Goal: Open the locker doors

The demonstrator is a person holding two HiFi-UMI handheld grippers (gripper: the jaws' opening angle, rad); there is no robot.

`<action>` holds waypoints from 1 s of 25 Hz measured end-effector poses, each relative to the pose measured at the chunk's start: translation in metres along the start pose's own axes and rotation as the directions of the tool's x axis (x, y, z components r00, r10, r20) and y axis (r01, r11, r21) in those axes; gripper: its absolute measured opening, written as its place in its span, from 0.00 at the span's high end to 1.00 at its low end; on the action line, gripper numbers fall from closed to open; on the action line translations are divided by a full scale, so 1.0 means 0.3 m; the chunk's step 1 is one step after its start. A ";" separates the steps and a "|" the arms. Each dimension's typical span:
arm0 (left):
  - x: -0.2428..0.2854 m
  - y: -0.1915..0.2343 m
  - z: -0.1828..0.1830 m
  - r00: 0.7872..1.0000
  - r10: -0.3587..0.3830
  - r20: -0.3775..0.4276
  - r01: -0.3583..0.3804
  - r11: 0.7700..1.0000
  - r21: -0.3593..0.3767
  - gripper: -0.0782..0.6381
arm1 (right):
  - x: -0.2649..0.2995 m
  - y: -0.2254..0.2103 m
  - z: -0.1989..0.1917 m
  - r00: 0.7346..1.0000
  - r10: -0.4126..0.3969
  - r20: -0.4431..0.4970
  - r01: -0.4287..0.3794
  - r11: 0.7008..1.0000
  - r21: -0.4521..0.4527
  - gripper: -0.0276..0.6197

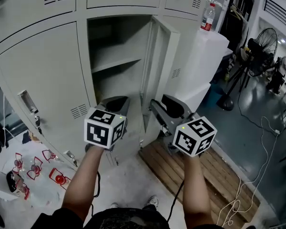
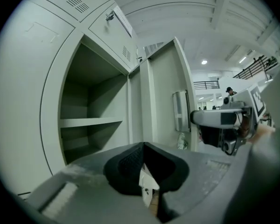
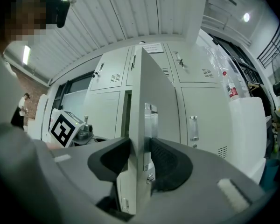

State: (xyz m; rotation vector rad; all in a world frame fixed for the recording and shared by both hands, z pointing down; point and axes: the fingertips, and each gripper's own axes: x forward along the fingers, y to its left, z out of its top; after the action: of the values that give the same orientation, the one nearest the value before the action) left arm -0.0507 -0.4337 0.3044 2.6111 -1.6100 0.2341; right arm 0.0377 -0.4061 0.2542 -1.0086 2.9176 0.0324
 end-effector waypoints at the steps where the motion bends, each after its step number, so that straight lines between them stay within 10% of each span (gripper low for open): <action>1: 0.012 -0.014 0.002 1.000 -0.007 0.000 0.007 1.000 0.001 0.89 | -0.012 -0.012 0.001 1.000 -0.005 -0.001 0.005 1.000 -0.001 0.73; 25: 0.236 -0.230 0.023 0.998 -0.055 -0.030 0.057 0.998 0.034 0.89 | -0.203 -0.351 0.006 0.991 -0.132 0.012 0.131 0.991 0.024 0.81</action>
State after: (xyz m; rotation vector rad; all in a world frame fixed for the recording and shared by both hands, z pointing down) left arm 0.0427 -0.4660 0.3107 2.6614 -1.5351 0.2986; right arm 0.1506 -0.4514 0.2557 -1.1894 2.8258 -0.0003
